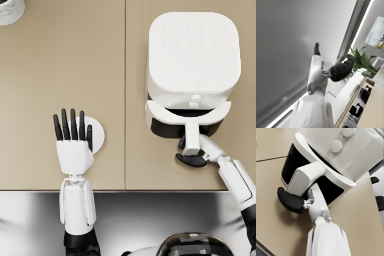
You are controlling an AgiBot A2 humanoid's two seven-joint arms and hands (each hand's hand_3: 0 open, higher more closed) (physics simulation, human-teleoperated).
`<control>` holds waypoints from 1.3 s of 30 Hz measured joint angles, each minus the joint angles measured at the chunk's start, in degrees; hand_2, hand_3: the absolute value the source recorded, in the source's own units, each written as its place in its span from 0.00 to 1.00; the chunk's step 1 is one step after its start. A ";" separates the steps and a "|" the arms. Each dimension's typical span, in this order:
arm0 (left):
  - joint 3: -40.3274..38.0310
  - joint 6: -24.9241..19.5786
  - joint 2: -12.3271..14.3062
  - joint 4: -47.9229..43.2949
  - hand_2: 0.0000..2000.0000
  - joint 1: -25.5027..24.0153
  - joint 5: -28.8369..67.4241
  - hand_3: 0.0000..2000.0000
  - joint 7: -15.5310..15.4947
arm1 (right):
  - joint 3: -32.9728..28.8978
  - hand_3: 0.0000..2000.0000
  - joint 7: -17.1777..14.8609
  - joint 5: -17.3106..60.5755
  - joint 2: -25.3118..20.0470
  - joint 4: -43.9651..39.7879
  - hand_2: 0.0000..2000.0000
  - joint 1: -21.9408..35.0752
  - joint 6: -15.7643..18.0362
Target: Pick up the chicken rolls and place it into the air fryer
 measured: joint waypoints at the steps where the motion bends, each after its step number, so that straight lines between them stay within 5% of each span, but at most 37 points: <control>1: 0.08 0.00 0.00 0.09 0.00 -0.01 0.00 0.00 0.00 | -0.68 1.00 0.02 0.00 -0.65 -0.79 1.00 0.12 0.32; 11: 1.66 0.00 -0.05 2.15 0.00 0.56 0.01 0.00 0.00 | -7.88 1.00 -0.66 -0.05 -9.84 -15.96 1.00 5.83 5.30; 15: 1.95 0.00 -0.04 2.82 0.00 0.62 0.00 0.00 0.00 | -7.36 1.00 -0.11 -0.54 -10.68 -21.22 1.00 8.95 16.26; 39: 1.84 0.00 -0.03 3.17 0.00 0.45 0.00 0.00 0.00 | -4.16 1.00 -1.04 -0.98 -9.95 -21.99 1.00 10.55 16.74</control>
